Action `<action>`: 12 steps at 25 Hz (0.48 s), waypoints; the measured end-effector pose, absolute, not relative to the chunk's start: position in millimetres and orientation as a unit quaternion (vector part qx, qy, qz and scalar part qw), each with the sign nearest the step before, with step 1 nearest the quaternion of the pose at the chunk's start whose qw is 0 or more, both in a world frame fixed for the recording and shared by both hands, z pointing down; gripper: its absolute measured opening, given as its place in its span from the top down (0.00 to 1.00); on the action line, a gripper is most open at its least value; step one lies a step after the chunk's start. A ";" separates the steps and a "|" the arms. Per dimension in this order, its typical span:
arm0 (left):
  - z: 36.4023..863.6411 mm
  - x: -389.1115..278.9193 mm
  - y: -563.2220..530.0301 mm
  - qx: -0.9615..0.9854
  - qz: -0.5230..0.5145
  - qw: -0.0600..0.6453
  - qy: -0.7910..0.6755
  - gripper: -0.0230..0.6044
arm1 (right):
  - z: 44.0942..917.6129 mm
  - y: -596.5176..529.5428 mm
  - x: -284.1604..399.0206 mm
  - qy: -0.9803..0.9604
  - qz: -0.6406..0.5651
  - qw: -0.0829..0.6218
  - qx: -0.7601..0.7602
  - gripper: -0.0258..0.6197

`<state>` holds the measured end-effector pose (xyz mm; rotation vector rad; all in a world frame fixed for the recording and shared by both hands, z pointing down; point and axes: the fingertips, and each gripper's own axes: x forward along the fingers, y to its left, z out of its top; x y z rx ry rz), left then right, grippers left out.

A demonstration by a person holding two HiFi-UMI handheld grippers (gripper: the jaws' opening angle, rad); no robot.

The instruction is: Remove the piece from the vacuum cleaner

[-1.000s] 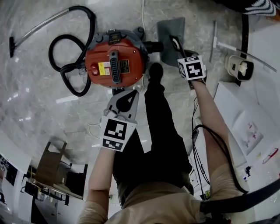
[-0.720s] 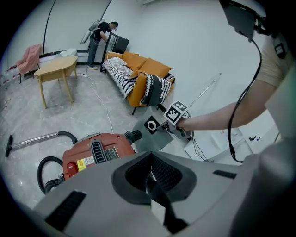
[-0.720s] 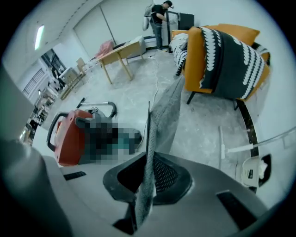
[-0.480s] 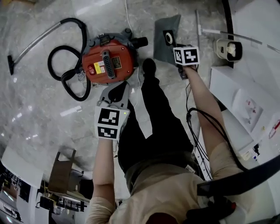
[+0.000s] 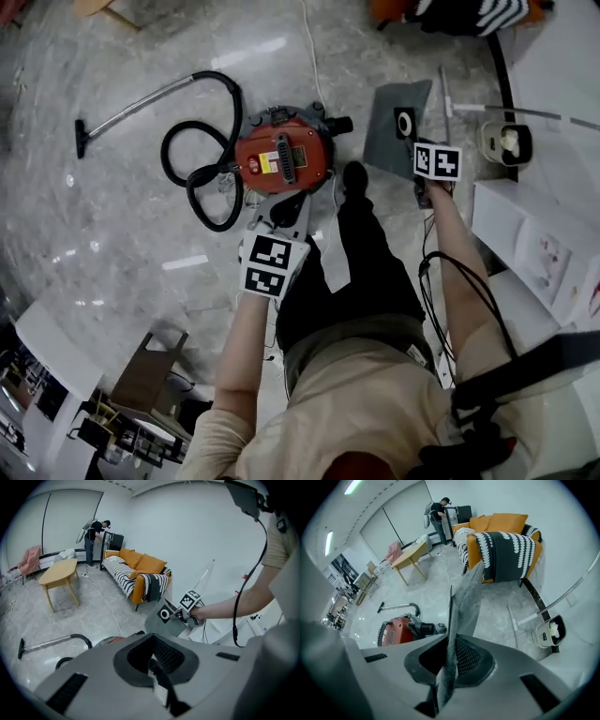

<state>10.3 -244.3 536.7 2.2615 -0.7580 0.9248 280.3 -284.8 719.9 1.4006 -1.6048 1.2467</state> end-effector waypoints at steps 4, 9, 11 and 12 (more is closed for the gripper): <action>513.0 -11.8 -249.3 0.849 0.354 0.259 -0.296 0.96 | 678.4 -282.6 275.2 -0.604 0.488 0.276 0.566 0.92; 484.2 -38.2 -248.8 0.849 0.345 0.254 -0.309 0.96 | 628.0 -280.9 251.8 -0.620 0.473 0.258 0.570 0.92; 474.2 -46.1 -243.9 0.851 0.342 0.252 -0.310 0.96 | 609.1 -280.1 245.4 -0.627 0.461 0.264 0.570 0.92; 469.2 -49.6 -241.8 0.852 0.340 0.251 -0.310 0.96 | 599.3 -280.6 243.8 -0.629 0.455 0.265 0.572 0.92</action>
